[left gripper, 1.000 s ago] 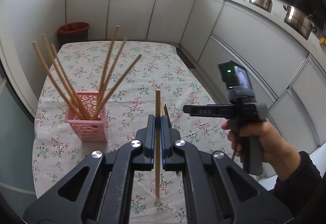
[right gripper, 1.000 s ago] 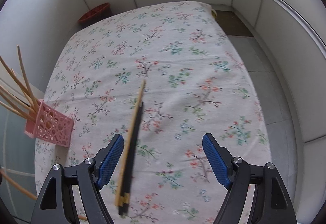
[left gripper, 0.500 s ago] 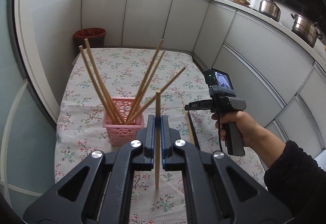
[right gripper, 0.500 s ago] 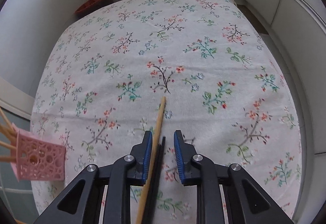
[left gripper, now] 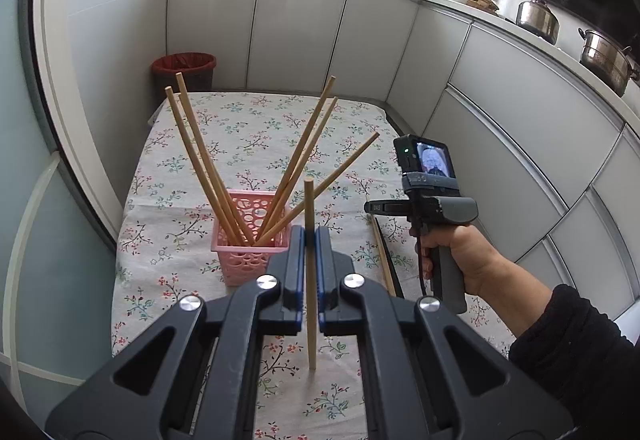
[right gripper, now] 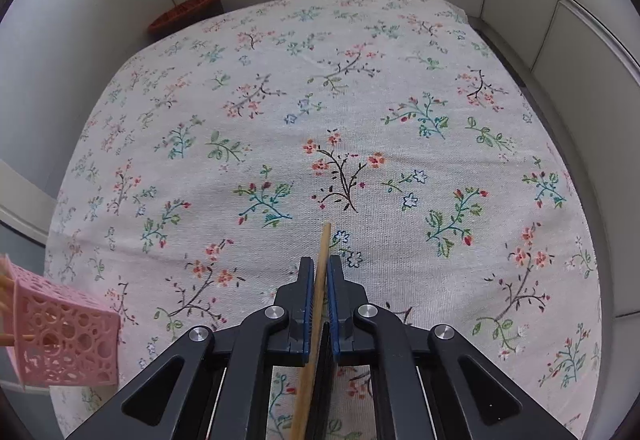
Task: Organize utensils
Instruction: 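Lift the chopstick upright with the left gripper while the right gripper grasps another wooden chopstick, then lower the left gripper's chopstick into the basket and open it while the right gripper lifts its chopstick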
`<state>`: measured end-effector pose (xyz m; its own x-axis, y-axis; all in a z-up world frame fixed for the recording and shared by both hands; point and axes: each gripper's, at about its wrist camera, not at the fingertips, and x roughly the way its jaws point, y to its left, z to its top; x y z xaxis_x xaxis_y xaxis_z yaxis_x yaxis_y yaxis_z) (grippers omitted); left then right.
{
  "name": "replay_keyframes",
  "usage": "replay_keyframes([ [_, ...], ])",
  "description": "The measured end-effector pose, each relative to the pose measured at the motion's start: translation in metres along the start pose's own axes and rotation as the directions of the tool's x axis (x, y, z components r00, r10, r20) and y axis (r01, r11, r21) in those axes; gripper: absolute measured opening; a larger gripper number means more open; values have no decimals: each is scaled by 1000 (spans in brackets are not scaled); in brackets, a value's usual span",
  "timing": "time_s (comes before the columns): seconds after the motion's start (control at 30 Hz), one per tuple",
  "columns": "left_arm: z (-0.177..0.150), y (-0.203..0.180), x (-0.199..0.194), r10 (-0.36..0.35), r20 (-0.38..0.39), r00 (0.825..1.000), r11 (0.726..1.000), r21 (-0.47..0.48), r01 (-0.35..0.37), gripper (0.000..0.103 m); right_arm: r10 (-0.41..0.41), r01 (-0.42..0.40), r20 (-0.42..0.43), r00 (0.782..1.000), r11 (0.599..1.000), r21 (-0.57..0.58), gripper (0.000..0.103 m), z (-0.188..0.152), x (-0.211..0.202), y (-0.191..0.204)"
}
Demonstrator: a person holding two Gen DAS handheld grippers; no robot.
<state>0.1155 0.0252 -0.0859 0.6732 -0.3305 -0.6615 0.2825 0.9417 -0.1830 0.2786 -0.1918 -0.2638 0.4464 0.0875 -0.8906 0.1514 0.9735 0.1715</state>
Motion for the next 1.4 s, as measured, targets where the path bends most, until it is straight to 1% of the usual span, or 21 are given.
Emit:
replay_keyframes([
  [0.2, 0, 2, -3, 0, 16, 1000, 1000, -6, 1, 6, 33, -34, 99, 995, 999, 12, 6, -6, -57, 1],
  [0.37, 0, 3, -11, -8, 43, 999, 1000, -21, 9, 6, 59, -56, 195, 979, 998, -23, 5, -22, -116, 11],
  [0.57, 1, 5, -20, -3, 83, 997, 999, -40, 7, 6, 111, -108, 298, 948, 994, -26, 5, -43, -178, 14],
  [0.67, 3, 8, -27, -1, 111, 994, 999, -46, 6, 6, 139, -136, 350, 926, 990, -35, 5, -57, -205, 15],
  [0.77, 6, 12, -37, 7, 160, 987, 998, -61, 3, 6, 169, -165, 394, 903, 985, -44, 5, -68, -226, 16],
  [0.87, 11, 19, -49, 8, 224, 975, 996, -89, 12, 6, 211, -205, 432, 877, 977, -60, 5, -72, -246, 18],
  [0.97, 15, 28, -62, 22, 299, 954, 993, -121, 15, 6, 243, -228, 465, 851, 970, -89, 5, -75, -264, 23],
  [1.0, 16, 30, -66, 32, 325, 945, 991, -134, 13, 6, 253, -236, 470, 846, 967, -97, 5, -75, -267, 24],
  [1.07, 19, 37, -73, 60, 384, 921, 985, -170, 7, 6, 274, -252, 472, 838, 961, -110, 5, -76, -272, 26],
  [1.2, 23, 47, -80, 113, 462, 880, 973, -230, -5, 6, 288, -256, 486, 825, 957, -133, 5, -78, -280, 30],
  [1.27, 27, 49, -76, 138, 471, 871, 971, -237, -25, 6, 296, -263, 486, 823, 955, -137, 5, -78, -281, 29],
  [1.4, 33, 51, -60, 178, 465, 867, 966, -252, -63, 6, 299, -265, 481, 824, 954, -139, 5, -79, -280, 27],
])
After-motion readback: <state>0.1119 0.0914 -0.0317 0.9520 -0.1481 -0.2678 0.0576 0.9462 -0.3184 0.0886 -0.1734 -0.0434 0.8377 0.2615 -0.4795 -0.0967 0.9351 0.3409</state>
